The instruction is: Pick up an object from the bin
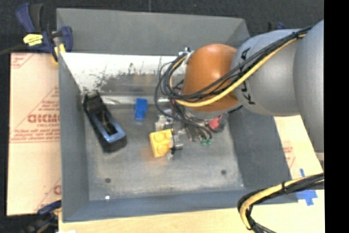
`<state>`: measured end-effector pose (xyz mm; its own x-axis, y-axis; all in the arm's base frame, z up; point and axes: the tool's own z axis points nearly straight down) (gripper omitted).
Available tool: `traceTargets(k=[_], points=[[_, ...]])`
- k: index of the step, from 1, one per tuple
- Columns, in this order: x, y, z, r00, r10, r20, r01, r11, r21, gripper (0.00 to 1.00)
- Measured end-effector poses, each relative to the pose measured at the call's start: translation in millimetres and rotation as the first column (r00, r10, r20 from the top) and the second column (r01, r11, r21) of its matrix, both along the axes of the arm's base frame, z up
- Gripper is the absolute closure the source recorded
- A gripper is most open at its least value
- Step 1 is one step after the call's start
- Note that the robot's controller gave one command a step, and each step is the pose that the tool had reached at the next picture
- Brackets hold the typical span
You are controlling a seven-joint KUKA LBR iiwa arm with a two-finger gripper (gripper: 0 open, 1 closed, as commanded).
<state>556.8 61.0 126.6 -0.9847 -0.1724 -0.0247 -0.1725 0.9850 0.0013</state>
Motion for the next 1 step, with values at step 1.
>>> traceTargets(k=[1], points=[[6.3, 4.5, 154.3, 1.000, 0.009, 0.002, -0.009, 1.000, 0.000, 1.00]])
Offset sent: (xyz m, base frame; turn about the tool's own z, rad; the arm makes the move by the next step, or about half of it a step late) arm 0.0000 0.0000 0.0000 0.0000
